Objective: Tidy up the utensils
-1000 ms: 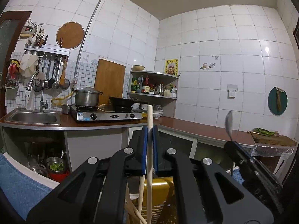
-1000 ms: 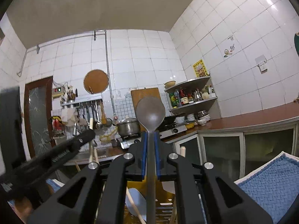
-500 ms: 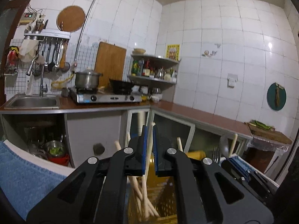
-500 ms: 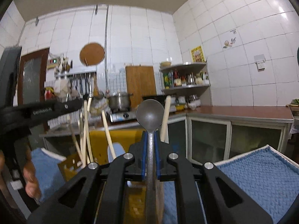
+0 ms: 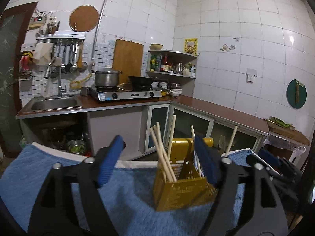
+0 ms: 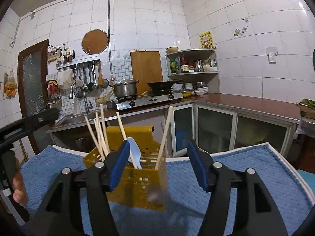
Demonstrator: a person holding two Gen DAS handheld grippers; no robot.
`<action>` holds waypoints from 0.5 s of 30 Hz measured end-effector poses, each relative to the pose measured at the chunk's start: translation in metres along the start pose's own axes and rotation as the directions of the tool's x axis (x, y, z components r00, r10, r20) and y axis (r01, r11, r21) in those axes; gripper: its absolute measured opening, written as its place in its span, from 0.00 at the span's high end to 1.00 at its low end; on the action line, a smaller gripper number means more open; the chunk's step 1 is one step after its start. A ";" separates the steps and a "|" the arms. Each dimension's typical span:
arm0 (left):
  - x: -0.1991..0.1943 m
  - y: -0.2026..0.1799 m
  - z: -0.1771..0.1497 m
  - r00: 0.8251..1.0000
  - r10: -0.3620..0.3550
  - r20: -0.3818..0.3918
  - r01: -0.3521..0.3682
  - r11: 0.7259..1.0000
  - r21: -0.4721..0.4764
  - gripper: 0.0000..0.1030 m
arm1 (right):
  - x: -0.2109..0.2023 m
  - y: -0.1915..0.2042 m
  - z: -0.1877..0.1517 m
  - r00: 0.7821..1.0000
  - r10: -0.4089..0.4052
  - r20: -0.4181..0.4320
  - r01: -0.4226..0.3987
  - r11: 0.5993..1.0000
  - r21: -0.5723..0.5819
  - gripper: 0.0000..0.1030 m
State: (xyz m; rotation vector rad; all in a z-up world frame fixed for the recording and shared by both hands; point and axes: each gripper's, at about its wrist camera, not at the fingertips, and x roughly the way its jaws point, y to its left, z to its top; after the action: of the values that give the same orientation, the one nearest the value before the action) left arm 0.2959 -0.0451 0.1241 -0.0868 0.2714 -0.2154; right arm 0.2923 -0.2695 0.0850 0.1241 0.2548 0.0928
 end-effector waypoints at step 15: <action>-0.081 0.028 -0.041 0.995 0.019 -0.098 -0.020 1.000 -0.007 0.05 | -0.048 -0.035 -0.032 0.979 -0.065 -0.192 0.064 0.998 -0.014 0.30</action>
State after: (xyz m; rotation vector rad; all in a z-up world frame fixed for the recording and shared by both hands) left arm 0.2139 -0.0017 0.1021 -0.0812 0.3707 -0.1999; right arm 0.2405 -0.3062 0.0614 0.0993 0.4512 0.0413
